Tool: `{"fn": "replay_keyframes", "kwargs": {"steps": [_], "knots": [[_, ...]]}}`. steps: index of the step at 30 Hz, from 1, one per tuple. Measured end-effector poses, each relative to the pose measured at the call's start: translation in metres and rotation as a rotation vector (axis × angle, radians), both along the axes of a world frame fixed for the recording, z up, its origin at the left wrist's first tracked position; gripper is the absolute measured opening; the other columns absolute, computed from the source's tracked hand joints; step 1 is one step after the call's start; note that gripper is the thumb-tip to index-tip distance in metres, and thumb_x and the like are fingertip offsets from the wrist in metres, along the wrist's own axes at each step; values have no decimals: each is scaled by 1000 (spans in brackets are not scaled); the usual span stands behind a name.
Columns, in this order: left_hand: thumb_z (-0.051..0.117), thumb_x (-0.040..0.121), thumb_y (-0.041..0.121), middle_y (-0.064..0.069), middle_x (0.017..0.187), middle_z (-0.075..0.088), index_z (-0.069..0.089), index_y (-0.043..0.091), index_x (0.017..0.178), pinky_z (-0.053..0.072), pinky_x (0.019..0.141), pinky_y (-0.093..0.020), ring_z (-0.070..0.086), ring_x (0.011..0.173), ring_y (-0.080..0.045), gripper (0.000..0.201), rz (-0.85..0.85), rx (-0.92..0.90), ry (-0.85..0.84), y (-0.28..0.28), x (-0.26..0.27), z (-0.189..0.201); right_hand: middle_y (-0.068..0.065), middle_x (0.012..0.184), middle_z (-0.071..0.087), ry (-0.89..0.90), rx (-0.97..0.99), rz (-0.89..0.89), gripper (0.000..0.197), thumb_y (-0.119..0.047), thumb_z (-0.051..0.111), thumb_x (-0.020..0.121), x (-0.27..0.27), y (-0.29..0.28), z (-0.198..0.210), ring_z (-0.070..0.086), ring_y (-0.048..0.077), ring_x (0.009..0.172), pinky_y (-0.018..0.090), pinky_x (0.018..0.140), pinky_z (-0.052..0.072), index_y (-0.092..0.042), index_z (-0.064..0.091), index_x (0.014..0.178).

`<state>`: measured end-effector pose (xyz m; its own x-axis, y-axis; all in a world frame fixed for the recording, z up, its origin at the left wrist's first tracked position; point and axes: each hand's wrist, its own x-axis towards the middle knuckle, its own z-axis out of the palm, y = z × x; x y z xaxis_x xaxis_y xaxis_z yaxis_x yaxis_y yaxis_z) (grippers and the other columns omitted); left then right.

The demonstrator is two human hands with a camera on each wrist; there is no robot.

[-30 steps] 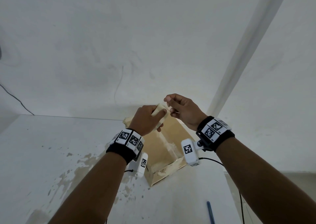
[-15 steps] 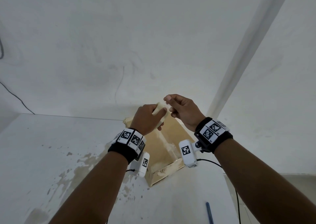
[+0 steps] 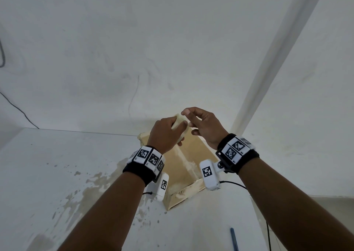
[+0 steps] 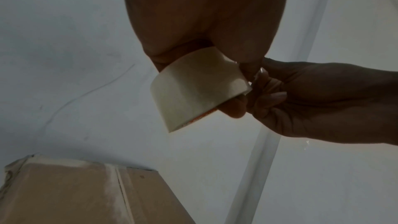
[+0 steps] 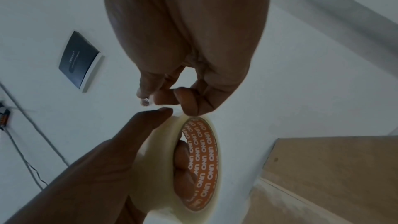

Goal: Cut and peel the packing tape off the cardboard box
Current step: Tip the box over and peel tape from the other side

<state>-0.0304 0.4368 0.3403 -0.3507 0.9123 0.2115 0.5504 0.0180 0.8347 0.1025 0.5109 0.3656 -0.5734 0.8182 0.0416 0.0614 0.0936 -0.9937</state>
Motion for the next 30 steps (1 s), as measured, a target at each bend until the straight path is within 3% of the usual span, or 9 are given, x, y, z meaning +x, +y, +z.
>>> {"fn": "replay_keyframes", "kwargs": {"steps": [4, 6, 12, 17, 20, 27, 30], "knots": [[52, 94, 45, -1, 59, 71, 68, 21, 77, 54, 58, -27, 69, 48, -9, 34, 10, 15, -2, 0, 1, 2, -18, 63, 58, -29, 3, 16, 22, -36, 62, 96, 1, 0, -1, 54, -1, 61, 21, 60, 44, -17, 72, 100], [51, 94, 48, -1, 59, 71, 67, 20, 78, 55, 59, -27, 70, 48, -10, 36, 13, 16, 0, 0, 2, 3, -18, 62, 58, -38, -2, 20, 25, -37, 62, 96, 2, 1, -3, 55, -1, 61, 21, 60, 44, -15, 72, 102], [51, 93, 51, 0, 60, 72, 68, 22, 79, 53, 56, -25, 70, 48, -10, 36, 12, 0, 4, -1, 2, 4, -12, 74, 59, -50, 19, 26, 24, -37, 66, 93, 3, 3, -5, 53, 4, 63, 22, 59, 45, -14, 73, 99], [50, 94, 50, -1, 61, 72, 70, 23, 82, 60, 63, -34, 71, 49, -11, 36, -4, -3, 3, -4, 2, 3, -6, 84, 62, -76, 98, 19, 21, -32, 71, 90, 4, 4, -4, 57, 9, 65, 25, 56, 46, -14, 70, 99], [49, 93, 48, -1, 61, 72, 69, 21, 83, 60, 64, -35, 70, 48, -10, 35, -3, 0, 39, -6, 3, 3, 0, 89, 59, -65, 21, -7, 44, -33, 80, 81, 7, 9, -4, 60, 13, 63, 27, 55, 46, -19, 52, 111], [52, 92, 54, 1, 63, 73, 65, 16, 88, 61, 63, -41, 70, 48, -8, 40, -27, 25, 44, -9, 2, -7, 0, 78, 54, -224, 43, -124, 57, -47, 88, 66, 13, 18, -4, 68, 7, 60, 26, 52, 43, -20, 42, 87], [54, 93, 53, 2, 62, 72, 66, 19, 88, 60, 62, -40, 70, 48, -8, 37, -42, 40, 45, -11, 4, -9, -1, 68, 50, -291, 69, -182, 60, -56, 86, 63, 14, 17, -5, 59, 11, 58, 27, 52, 46, -19, 41, 80]]}}
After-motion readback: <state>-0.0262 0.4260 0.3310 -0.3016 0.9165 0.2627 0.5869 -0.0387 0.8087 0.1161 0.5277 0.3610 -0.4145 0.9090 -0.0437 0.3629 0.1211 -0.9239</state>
